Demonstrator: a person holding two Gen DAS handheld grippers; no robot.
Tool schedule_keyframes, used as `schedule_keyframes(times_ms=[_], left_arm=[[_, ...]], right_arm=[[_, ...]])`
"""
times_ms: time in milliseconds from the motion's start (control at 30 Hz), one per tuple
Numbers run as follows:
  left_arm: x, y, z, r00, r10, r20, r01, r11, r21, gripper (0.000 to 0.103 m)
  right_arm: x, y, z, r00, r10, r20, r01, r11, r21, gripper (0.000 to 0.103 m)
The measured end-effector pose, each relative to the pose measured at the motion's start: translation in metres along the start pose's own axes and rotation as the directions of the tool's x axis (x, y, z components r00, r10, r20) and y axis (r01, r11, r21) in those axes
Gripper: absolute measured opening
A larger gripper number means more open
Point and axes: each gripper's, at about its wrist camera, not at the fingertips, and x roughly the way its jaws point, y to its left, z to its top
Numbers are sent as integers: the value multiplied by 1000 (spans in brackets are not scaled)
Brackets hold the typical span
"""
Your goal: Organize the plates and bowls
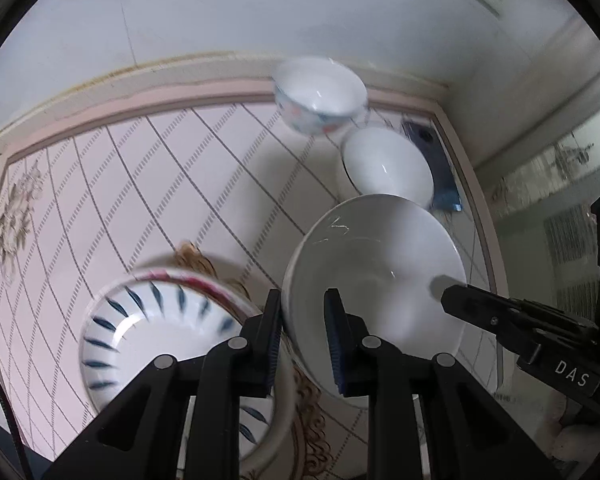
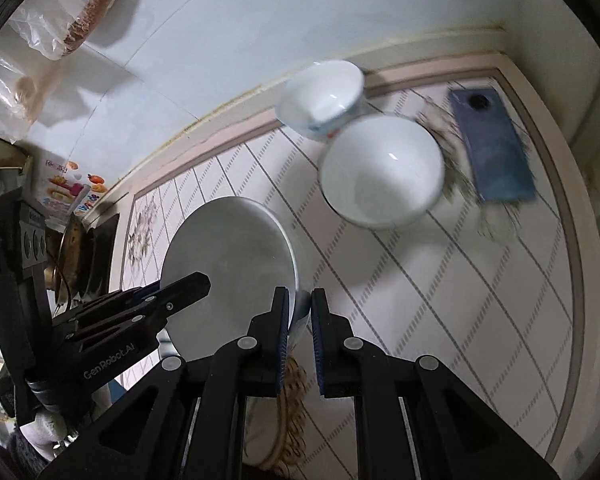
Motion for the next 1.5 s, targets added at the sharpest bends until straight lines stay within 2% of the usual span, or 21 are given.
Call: schedule_keyframes(times_ms=[300, 600, 800, 1000, 1133, 1233, 1267, 1300, 1333, 1367, 1400, 1500], left_arm=[[45, -33, -39, 996, 33, -77, -25, 995, 100, 19], [81, -47, -54, 989, 81, -127, -61, 986, 157, 19], [81, -52, -53, 988, 100, -115, -79, 981, 175, 19], [80, -48, -49, 984, 95, -153, -72, 986, 150, 19], [54, -36, -42, 986, 70, -154, -53, 992, 115, 19], [22, -34, -22, 994, 41, -101, -30, 994, 107, 20], [16, -33, -13, 996, 27, -90, -17, 995, 103, 24], [12, -33, 0, 997, 8, -79, 0, 995, 95, 31], [11, -31, 16, 998, -9, -65, 15, 997, 81, 31], [11, -29, 26, 998, -15, -53, 18, 997, 69, 31], [14, -28, 43, 999, -18, -40, 20, 999, 48, 31], [32, -24, 85, 999, -43, -34, 42, 999, -13, 31]], right_arm=[[16, -55, -44, 998, -20, -53, 25, 994, 102, 13], [32, -86, -64, 997, -37, -63, 46, 988, 145, 13], [31, -89, -69, 998, -26, -59, 34, 989, 143, 13], [31, -91, -67, 996, -6, -86, 20, 987, 161, 15], [27, -97, -63, 994, 32, -103, -10, 979, 204, 15], [7, -100, -51, 997, 37, -73, -20, 976, 218, 16], [-1, -102, -44, 998, 41, -52, -29, 975, 221, 22], [-8, -104, -36, 998, 46, -30, -39, 974, 225, 35], [-14, -105, -26, 999, 53, -2, -51, 972, 229, 43], [-17, -106, -16, 998, 53, 19, -55, 971, 231, 57], [-18, -107, -4, 998, 47, 41, -55, 971, 233, 61], [-12, -112, 32, 994, 45, 97, -67, 969, 238, 61]])
